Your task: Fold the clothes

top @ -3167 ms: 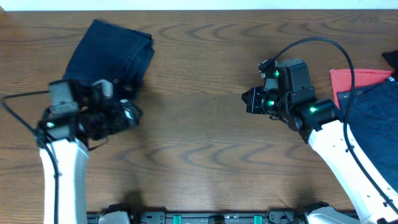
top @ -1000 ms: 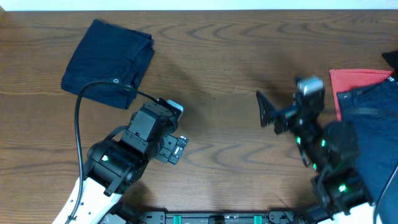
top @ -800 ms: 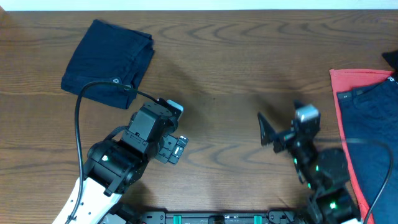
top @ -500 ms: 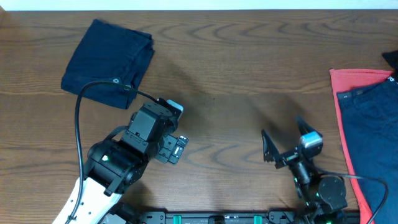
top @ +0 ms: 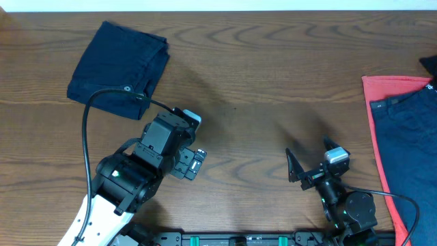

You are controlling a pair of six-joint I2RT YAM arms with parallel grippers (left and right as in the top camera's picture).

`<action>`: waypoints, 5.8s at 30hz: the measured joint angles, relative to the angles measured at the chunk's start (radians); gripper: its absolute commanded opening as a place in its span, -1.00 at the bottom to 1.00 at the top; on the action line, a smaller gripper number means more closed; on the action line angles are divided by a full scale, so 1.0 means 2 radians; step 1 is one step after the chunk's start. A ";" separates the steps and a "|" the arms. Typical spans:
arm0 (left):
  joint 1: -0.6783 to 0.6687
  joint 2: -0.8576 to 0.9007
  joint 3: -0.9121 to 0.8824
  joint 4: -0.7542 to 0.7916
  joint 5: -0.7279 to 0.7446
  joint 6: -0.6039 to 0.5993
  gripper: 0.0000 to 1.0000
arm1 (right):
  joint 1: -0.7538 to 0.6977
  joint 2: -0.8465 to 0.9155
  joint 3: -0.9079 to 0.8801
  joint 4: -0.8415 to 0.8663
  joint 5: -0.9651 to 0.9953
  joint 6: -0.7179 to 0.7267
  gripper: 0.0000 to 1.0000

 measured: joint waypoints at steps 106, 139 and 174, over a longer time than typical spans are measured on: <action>0.264 -0.501 -0.505 0.460 0.083 0.000 0.96 | 0.000 0.000 0.000 0.000 -0.003 0.000 0.98; 0.264 -0.501 -0.505 0.460 0.083 0.000 0.96 | 0.000 0.000 0.000 0.000 -0.003 0.000 0.98; 0.264 -0.501 -0.505 0.460 0.083 0.000 0.96 | 0.000 0.000 0.000 0.000 -0.003 0.000 0.99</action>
